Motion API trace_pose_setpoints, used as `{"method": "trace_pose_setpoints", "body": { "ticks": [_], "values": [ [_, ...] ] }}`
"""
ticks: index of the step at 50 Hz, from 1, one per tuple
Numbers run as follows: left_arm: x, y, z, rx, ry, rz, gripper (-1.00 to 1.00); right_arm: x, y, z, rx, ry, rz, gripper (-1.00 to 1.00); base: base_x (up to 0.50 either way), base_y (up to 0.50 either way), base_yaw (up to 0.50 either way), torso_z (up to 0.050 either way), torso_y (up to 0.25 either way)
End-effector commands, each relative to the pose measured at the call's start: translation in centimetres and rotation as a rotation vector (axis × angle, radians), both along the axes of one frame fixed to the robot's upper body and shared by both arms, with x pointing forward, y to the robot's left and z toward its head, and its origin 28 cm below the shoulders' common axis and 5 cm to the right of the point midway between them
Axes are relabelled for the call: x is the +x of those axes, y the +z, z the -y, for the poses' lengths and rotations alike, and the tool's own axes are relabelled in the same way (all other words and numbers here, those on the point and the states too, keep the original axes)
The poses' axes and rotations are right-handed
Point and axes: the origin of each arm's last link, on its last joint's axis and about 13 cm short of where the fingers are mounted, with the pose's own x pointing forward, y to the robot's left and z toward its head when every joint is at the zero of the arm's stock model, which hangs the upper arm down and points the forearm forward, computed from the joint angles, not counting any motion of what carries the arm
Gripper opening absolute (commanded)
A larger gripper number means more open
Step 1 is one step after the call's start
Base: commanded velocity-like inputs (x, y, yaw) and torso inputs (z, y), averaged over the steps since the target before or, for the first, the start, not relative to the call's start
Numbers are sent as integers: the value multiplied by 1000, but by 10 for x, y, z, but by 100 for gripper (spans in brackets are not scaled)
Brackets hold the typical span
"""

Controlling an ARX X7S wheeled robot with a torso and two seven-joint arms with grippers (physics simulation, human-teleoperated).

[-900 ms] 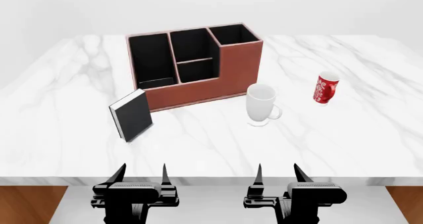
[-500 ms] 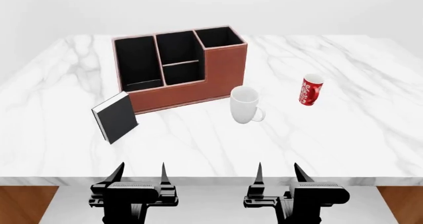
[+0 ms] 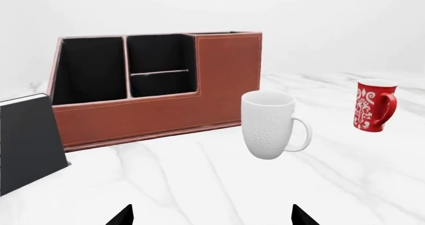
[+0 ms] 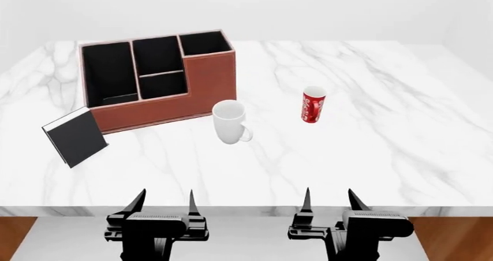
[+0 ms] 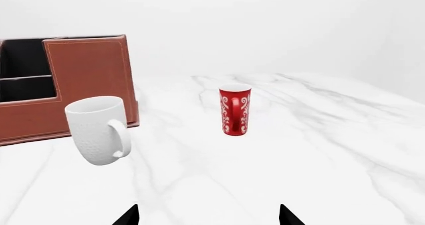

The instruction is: Pick up the red mug and place it to the right of the caddy.

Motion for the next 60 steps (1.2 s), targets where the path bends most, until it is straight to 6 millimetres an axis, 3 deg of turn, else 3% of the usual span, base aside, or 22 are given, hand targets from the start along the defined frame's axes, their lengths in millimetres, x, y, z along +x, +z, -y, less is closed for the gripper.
{"method": "trace_pose_setpoints", "body": {
  "ticks": [1, 13, 17, 18, 21, 22, 23, 24, 28, 33, 60],
  "values": [
    [0, 0, 0, -7, 1, -2, 100, 2, 1, 1, -8, -42, -1, 100, 0, 0, 0, 0, 0],
    [1, 3, 2, -13, -2, -13, 100, 2, 6, 1, 0, -21, -4, 100, 0, -97, 0, 0, 0],
    [0, 16, 5, -18, -3, -43, 100, 5, 18, 2, -40, -29, 8, 100, 0, 0, 0, 0, 0],
    [0, 25, 7, -17, -10, -47, 100, 7, 23, 3, -45, -29, 10, 100, 0, 0, 0, 0, 0],
    [2, 85, 10, 10, -74, 7, 100, 13, 51, 5, -42, -41, 28, 100, 0, 0, 0, 0, 0],
    [2, 86, 10, 10, -74, 7, 100, 13, 52, 5, -42, -41, 28, 100, 0, 0, 0, 0, 0],
    [3, 119, 10, -26, -109, 65, 100, 14, 63, 6, -37, -40, 29, 100, 0, 0, 0, 0, 0],
    [2, 133, 10, 16, -118, 52, 100, 15, 68, 6, -45, -43, 26, 100, 0, 0, 0, 0, 0],
    [3, 164, 11, 36, -144, 77, 100, 18, 77, 10, -37, -56, 27, 100, 0, 0, 0, 0, 0],
    [6, 164, 8, 33, -134, 76, 100, 17, 80, 14, -8, -60, 62, 100, 55, 0, 0, 0, 0],
    [8, 159, 6, 65, -108, 83, 100, 20, 71, 15, -38, -86, 49, 100, 500, 0, 0, 0, 0]
  ]
}}
